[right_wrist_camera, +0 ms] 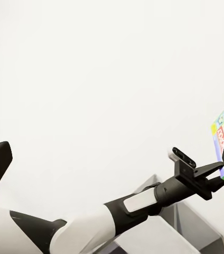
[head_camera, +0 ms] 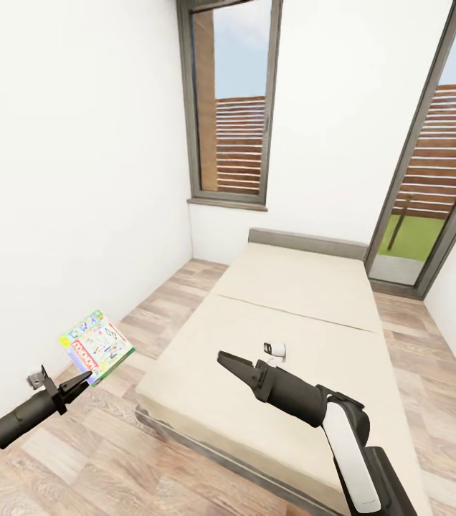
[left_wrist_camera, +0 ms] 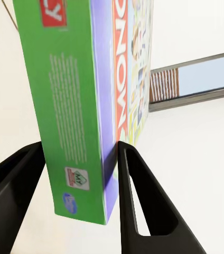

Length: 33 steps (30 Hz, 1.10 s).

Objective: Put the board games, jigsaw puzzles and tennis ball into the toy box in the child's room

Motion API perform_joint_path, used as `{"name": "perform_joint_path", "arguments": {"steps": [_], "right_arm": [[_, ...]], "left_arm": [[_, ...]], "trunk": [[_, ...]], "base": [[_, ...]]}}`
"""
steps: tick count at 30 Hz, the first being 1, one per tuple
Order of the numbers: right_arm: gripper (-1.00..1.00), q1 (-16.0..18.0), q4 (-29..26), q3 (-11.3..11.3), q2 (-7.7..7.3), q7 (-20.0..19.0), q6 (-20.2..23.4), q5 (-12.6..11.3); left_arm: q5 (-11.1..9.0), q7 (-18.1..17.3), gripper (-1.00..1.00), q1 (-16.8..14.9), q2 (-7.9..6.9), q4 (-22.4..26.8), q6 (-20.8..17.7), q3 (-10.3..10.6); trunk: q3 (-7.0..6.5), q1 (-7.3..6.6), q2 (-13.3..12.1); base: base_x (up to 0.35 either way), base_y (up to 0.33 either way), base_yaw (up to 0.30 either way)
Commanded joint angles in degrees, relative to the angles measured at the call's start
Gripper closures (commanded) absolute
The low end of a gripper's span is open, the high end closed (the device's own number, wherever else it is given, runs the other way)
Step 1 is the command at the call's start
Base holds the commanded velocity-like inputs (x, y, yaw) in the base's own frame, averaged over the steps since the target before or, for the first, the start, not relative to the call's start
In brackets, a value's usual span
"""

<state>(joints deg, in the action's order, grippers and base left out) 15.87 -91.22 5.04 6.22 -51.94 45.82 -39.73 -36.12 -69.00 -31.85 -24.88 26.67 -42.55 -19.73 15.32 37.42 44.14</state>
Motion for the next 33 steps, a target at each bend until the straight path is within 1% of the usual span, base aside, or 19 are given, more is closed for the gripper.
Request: {"name": "perform_joint_path", "arguments": {"steps": [1,33], "right_arm": [[-1.00,0.0,0.0,0.0,0.02,0.0,0.3,-0.2],[-1.00,0.0,0.0,0.0,0.02,0.1,0.3,-0.2]], "left_arm": [[-0.1,-0.1,1.00,-0.1,0.00,0.0,-0.4,0.0],[-0.1,0.0,1.00,-0.1,0.17,0.0,-0.4,0.0]], "trunk": [[-0.20,-0.21,-0.4],[-8.73,-7.24,-13.2]], "base": [[0.000,0.000,0.128],[0.000,0.000,0.126]]}}
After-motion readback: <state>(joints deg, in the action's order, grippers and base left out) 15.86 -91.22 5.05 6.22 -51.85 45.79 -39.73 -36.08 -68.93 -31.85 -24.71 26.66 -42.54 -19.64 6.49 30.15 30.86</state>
